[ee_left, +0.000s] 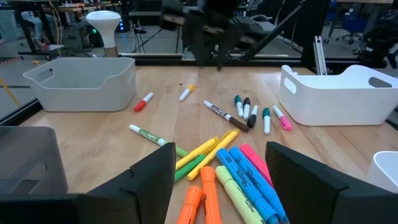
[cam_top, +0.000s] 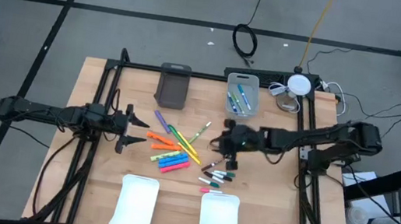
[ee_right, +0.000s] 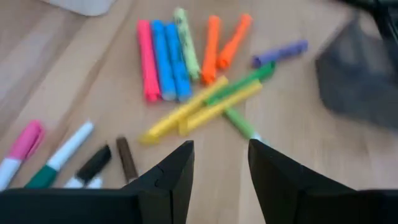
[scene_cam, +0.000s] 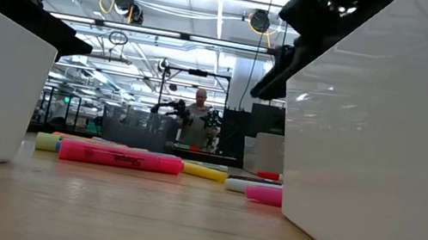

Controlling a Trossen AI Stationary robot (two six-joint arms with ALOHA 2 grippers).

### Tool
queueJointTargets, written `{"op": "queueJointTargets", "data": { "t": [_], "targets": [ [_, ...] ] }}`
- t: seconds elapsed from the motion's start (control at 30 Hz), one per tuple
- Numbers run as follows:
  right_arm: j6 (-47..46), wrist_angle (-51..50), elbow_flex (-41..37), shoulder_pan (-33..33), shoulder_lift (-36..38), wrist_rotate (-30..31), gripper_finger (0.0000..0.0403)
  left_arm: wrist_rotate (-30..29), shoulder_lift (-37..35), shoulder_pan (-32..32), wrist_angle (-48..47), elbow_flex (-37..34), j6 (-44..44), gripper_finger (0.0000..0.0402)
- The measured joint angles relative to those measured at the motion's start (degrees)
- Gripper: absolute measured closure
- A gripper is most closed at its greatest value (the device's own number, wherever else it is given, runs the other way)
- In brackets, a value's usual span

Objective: Pick & Place Markers
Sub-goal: Put the brown marker pen into the gray bin

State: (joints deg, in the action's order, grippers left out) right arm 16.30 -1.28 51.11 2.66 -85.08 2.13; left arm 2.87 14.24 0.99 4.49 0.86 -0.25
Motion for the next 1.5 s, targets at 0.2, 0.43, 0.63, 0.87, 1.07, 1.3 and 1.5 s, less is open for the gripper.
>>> {"op": "queueJointTargets", "data": {
  "t": [0.2,0.43,0.63,0.87,1.07,1.3,1.5],
  "targets": [
    [3.2,-12.6,10.3,5.4,-11.1,4.6,0.0264,-0.1,0.0,0.0,0.0,0.0,0.0,0.0151],
    [-4.6,-14.4,12.1,5.2,-18.2,5.5,0.0264,-0.1,0.0,0.0,0.3,0.0,0.0,0.0151],
    [-5.3,-15.2,11.9,5.2,-18.6,5.4,0.0264,0.0,0.0,0.0,0.2,0.0,0.0,0.0151],
    [-6.0,-15.5,11.9,5.2,-16.1,5.4,0.0264,0.0,0.0,0.0,0.1,0.0,0.0,0.0151],
    [-6.7,-23.3,12.0,6.7,-12.4,5.3,0.0264,0.0,0.0,0.0,0.1,0.0,0.0,0.0151],
    [-9.6,-29.0,11.1,9.1,-12.1,5.3,0.0264,0.0,0.0,0.0,0.0,0.0,0.0,0.0151],
    [-11.1,-23.9,6.9,9.1,-12.1,5.3,0.0264,0.0,0.0,0.0,0.0,0.0,0.0,0.0151]
  ]
}}
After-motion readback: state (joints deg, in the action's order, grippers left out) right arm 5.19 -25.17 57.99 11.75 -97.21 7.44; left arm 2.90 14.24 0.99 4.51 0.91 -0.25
